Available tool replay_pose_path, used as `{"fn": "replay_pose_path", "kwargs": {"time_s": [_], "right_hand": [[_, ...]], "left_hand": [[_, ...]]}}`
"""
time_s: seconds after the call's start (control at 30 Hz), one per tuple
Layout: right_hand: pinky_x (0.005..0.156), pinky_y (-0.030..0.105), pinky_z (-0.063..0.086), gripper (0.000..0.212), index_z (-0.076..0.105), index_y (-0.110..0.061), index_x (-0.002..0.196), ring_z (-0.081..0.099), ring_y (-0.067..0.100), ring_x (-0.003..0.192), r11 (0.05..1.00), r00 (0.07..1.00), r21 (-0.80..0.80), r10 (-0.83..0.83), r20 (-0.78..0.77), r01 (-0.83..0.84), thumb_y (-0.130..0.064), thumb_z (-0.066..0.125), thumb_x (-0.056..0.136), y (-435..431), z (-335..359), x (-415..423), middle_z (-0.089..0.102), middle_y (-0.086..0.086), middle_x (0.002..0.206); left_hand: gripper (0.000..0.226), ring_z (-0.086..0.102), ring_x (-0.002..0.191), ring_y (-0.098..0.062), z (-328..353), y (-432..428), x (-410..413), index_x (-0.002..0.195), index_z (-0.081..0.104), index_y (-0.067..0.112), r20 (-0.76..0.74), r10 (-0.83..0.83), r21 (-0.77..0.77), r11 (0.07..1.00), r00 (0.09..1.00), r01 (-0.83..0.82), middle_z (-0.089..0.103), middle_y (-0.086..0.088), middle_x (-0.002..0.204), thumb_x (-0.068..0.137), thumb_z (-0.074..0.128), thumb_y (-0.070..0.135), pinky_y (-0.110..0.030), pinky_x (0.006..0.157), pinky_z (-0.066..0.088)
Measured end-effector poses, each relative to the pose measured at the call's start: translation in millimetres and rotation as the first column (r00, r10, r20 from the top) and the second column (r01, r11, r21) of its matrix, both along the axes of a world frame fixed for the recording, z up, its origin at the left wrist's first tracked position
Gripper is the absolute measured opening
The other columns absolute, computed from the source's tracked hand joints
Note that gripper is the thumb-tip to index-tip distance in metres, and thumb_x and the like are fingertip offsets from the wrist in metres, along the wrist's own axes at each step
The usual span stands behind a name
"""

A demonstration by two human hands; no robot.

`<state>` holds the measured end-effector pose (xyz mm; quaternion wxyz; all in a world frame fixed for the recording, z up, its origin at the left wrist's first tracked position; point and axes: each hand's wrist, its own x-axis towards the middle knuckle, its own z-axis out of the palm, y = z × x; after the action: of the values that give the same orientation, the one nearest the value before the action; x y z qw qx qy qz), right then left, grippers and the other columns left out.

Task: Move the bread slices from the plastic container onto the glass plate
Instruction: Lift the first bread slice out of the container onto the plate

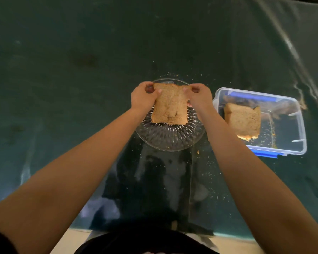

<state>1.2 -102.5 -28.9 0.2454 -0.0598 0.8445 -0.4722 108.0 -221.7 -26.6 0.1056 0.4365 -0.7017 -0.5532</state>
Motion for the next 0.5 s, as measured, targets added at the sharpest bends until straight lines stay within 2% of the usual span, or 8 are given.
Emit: {"fn": "replay_pose_path", "kwargs": {"time_s": [0.07,0.13,0.27,0.3,0.37,0.43,0.47,0.5], "right_hand": [[0.091,0.038,0.052,0.028,0.063,-0.003,0.112,0.061,0.024,0.097,0.998,0.999,0.057,-0.011,-0.033,0.013,-0.018,0.058,0.089,-2.8,-6.5,-3.6,0.066,0.01,0.104],[0.074,0.031,0.046,0.028,0.066,-0.001,0.107,0.054,0.018,0.081,0.991,0.997,0.13,0.025,-0.08,-0.014,-0.02,0.055,0.089,-4.7,-11.8,-5.0,0.06,0.006,0.088],[0.048,0.004,0.033,0.028,0.067,-0.005,0.11,0.049,0.005,0.061,0.974,0.985,0.212,0.106,-0.136,-0.075,-0.021,0.052,0.092,-6.4,-20.2,-3.6,0.063,0.003,0.088],[0.044,0.003,0.032,0.027,0.066,-0.006,0.111,0.047,0.002,0.058,0.969,0.983,0.233,0.117,-0.14,-0.082,-0.02,0.052,0.092,-6.1,-20.0,-3.0,0.061,0.002,0.088],[0.044,0.003,0.027,0.019,0.066,-0.009,0.101,0.044,0.002,0.057,0.959,0.982,0.266,0.134,-0.134,-0.095,-0.019,0.053,0.091,-4.3,-21.9,-3.5,0.057,-0.002,0.082],[0.046,0.007,0.025,0.019,0.054,-0.021,0.072,0.042,0.004,0.056,0.947,0.978,0.299,0.163,-0.132,-0.117,-0.018,0.052,0.091,-1.9,-22.3,-4.3,0.049,-0.007,0.068],[0.047,0.008,0.026,0.024,0.048,-0.026,0.069,0.042,0.005,0.056,0.938,0.971,0.32,0.19,-0.143,-0.137,-0.017,0.051,0.091,-1.6,-20.4,-4.2,0.048,-0.007,0.067],[0.049,0.009,0.028,0.017,0.053,-0.025,0.076,0.046,0.008,0.059,0.928,0.969,0.338,0.211,-0.125,-0.159,-0.017,0.051,0.091,-1.2,-18.5,-4.5,0.053,-0.004,0.073]], "left_hand": [[0.042,0.063,0.106,-0.023,-4.6,-2.3,-4.5,0.122,0.057,0.008,0.035,-0.063,-0.04,0.997,0.997,0.065,0.066,-0.009,0.116,0.083,0.066,0.021,-0.04,0.094,0.053],[0.036,0.064,0.103,-0.022,-8.4,-2.7,-6.5,0.118,0.061,0.011,0.082,-0.119,-0.085,0.988,0.99,0.125,0.068,-0.008,0.113,0.083,0.064,0.017,-0.036,0.093,0.053],[0.027,0.065,0.099,-0.024,-14.4,-2.4,-4.1,0.109,0.064,0.008,0.156,-0.221,-0.147,0.959,0.963,0.244,0.07,-0.011,0.109,0.082,0.061,0.01,-0.028,0.084,0.049],[0.028,0.065,0.098,-0.023,-14.9,-3.7,-3.1,0.11,0.063,0.008,0.171,-0.238,-0.154,0.952,0.956,0.265,0.069,-0.011,0.109,0.082,0.06,0.01,-0.027,0.081,0.047],[0.027,0.064,0.091,-0.021,-14.2,-5.2,-1.2,0.11,0.062,0.009,0.188,-0.258,-0.156,0.945,0.948,0.288,0.069,-0.01,0.107,0.083,0.06,0.011,-0.026,0.077,0.046],[0.026,0.061,0.088,-0.018,-11.6,-5.5,0.2,0.109,0.062,0.008,0.197,-0.268,-0.173,0.937,0.943,0.302,0.068,-0.009,0.103,0.084,0.058,0.012,-0.027,0.079,0.047],[0.026,0.061,0.09,-0.02,-10.0,-5.7,0.4,0.11,0.062,0.007,0.2,-0.266,-0.192,0.933,0.943,0.304,0.068,-0.011,0.104,0.085,0.057,0.013,-0.027,0.08,0.045],[0.026,0.061,0.094,-0.023,-7.0,-5.8,0.5,0.111,0.061,0.006,0.207,-0.262,-0.207,0.93,0.943,0.304,0.068,-0.012,0.106,0.086,0.056,0.013,-0.027,0.081,0.044]]}}
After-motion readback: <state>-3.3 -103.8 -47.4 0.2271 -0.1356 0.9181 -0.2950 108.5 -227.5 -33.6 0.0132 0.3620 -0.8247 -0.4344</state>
